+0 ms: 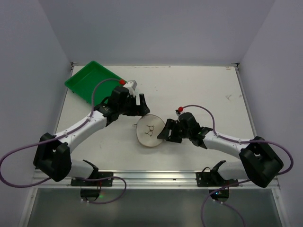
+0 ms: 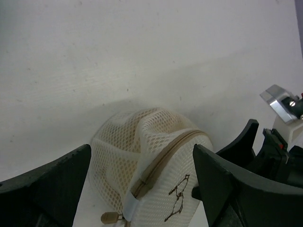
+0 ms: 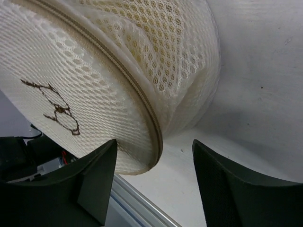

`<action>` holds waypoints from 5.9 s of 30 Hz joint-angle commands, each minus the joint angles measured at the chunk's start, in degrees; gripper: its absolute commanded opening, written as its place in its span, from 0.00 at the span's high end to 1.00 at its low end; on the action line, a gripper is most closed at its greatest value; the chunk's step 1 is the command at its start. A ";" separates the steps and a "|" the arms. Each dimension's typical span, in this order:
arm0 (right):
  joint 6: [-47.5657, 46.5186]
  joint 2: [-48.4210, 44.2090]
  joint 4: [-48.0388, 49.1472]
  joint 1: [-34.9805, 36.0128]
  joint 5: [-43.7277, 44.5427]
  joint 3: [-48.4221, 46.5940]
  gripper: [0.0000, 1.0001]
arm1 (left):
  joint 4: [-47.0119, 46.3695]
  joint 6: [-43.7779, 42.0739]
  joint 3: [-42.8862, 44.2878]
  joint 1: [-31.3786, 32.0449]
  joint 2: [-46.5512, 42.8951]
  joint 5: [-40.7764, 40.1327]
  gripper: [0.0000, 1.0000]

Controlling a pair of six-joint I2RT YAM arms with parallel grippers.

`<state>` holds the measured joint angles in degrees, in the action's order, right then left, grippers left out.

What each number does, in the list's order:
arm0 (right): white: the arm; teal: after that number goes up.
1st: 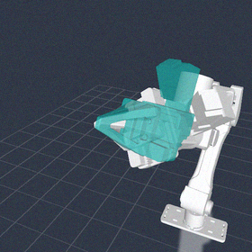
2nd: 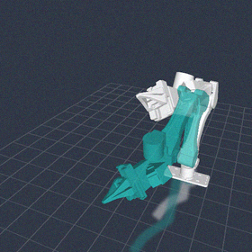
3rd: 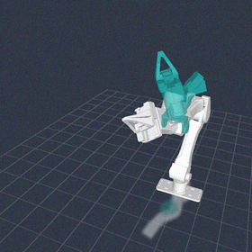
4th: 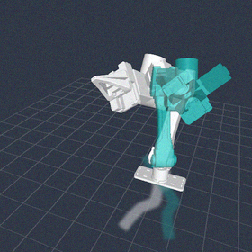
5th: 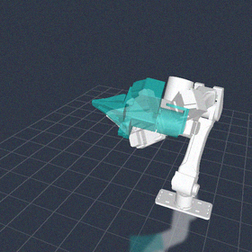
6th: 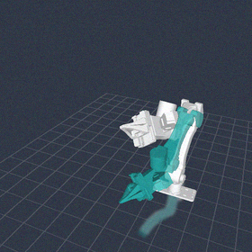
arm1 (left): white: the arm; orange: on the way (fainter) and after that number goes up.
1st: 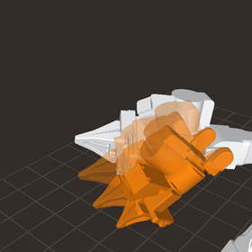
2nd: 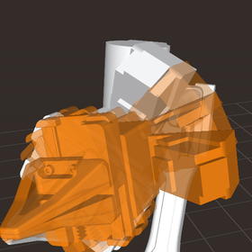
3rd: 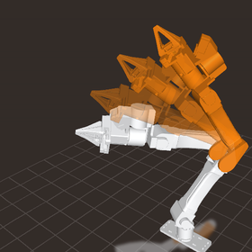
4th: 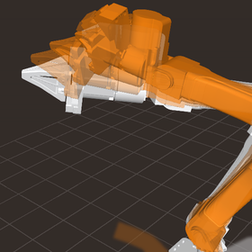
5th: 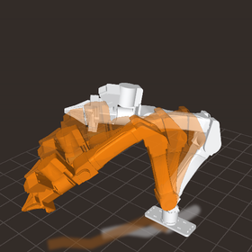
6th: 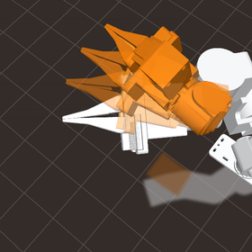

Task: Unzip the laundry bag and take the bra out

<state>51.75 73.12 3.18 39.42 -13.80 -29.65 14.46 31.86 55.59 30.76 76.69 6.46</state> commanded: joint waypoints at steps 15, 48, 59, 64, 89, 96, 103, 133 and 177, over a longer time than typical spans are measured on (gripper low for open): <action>-19.74 20.21 -7.83 -8.48 -7.12 -32.64 0.60 | -13.66 17.25 -25.17 5.16 -15.42 11.39 0.12; -22.83 -20.12 -10.83 -3.65 1.14 -7.18 0.14 | 0.22 -10.41 1.53 -7.65 5.22 18.23 0.24; -20.46 -21.18 -3.63 3.71 6.06 -4.54 0.18 | -17.17 19.15 -18.84 -3.36 -7.24 11.34 1.00; -19.41 -15.49 -1.42 12.60 11.51 -7.96 0.26 | -20.43 34.48 -24.20 5.70 -13.74 -4.77 1.00; -18.09 4.22 -1.51 22.90 22.85 -17.11 0.54 | -21.40 46.19 -25.54 6.85 -16.30 -14.89 1.00; -17.64 3.25 -1.95 21.58 24.44 -16.49 0.54 | -20.43 45.05 -25.01 6.85 -16.74 -14.99 1.00; -19.49 4.92 -0.72 21.40 21.98 -18.42 0.56 | -20.52 44.26 -24.57 6.85 -16.04 -13.84 1.00; -13.43 6.86 -0.37 19.82 25.23 -18.08 0.65 | -20.61 44.52 -25.62 6.77 -16.74 -13.58 1.00; -20.10 -9.66 -12.67 12.35 26.64 -9.38 1.00 | -18.23 31.27 -23.08 -2.98 -14.74 -4.82 1.00</action>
<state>36.14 67.70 -3.64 54.63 12.21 -41.36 -4.23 71.53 30.00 32.42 60.23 -1.58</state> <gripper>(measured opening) 0.061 0.031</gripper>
